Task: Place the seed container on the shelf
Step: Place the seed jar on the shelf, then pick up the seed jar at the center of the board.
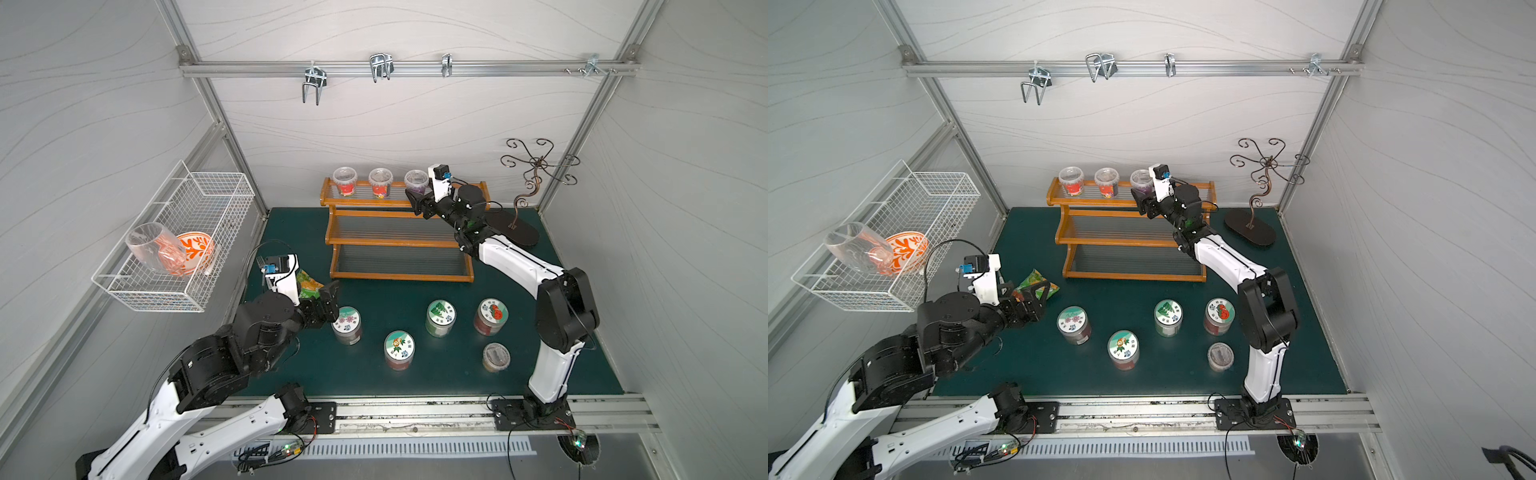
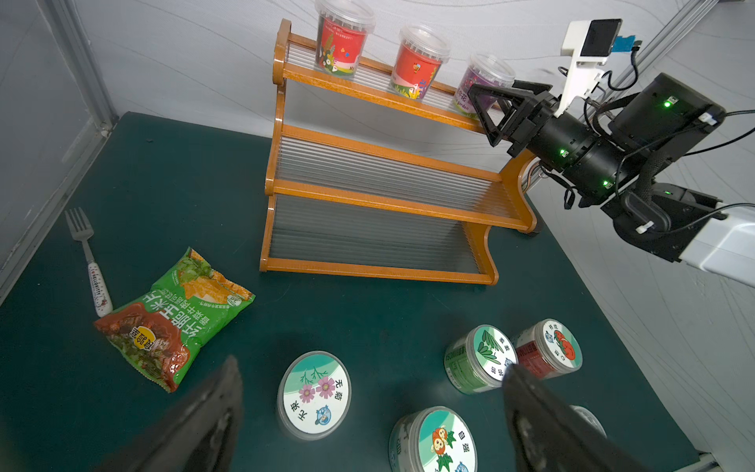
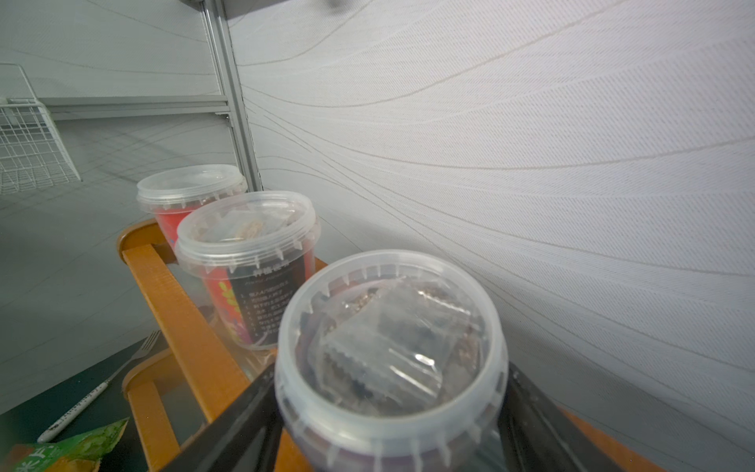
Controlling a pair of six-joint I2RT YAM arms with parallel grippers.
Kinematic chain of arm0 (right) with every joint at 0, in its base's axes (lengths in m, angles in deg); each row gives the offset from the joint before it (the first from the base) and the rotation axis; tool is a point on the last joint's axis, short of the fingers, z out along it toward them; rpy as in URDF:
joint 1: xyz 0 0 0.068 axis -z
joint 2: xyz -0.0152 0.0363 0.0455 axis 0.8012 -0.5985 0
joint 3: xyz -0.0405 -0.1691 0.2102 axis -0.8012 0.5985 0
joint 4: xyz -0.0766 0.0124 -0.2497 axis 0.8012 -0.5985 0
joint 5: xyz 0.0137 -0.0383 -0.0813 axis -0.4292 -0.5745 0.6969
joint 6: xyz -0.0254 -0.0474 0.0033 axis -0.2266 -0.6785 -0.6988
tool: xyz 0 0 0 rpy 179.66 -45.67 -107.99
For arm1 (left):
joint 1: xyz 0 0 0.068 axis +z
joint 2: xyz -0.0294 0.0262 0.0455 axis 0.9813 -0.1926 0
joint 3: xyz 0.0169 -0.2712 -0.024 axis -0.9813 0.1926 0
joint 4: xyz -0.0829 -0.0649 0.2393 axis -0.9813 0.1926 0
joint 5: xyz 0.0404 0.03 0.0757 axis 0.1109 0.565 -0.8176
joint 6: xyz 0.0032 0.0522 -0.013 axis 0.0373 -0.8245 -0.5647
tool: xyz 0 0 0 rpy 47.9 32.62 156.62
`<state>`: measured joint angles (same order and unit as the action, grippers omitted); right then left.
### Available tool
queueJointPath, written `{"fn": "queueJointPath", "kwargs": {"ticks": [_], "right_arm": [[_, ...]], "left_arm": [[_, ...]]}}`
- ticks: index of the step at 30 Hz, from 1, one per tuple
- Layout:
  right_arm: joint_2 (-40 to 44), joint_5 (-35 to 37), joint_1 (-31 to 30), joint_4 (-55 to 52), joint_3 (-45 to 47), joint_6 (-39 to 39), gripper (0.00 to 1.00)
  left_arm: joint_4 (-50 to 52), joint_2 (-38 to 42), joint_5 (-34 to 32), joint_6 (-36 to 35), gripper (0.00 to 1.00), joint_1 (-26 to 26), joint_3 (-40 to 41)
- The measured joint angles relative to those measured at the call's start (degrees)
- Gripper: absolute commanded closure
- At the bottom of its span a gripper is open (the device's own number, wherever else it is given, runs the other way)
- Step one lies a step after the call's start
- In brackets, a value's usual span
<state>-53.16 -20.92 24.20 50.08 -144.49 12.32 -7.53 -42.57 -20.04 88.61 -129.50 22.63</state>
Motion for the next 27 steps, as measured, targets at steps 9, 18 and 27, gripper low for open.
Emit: {"fn": "queueJointPath", "kwargs": {"ticks": [9,18,27], "right_arm": [[3.1,-0.04,0.02,-1.62,2.93,-0.92,0.08],[12.5,-0.04,0.02,-9.09,9.75,-0.98,0.05],[26.29,0.46,0.02,-22.29,12.63,-1.03,0.03]], "left_arm": [[0.02,-0.15,0.0,0.0,0.0,0.02,0.04],[0.07,-0.57,0.66,0.02,0.0,0.0,1.79],[0.17,-2.71,6.32,1.99,0.0,0.02,1.79]]}}
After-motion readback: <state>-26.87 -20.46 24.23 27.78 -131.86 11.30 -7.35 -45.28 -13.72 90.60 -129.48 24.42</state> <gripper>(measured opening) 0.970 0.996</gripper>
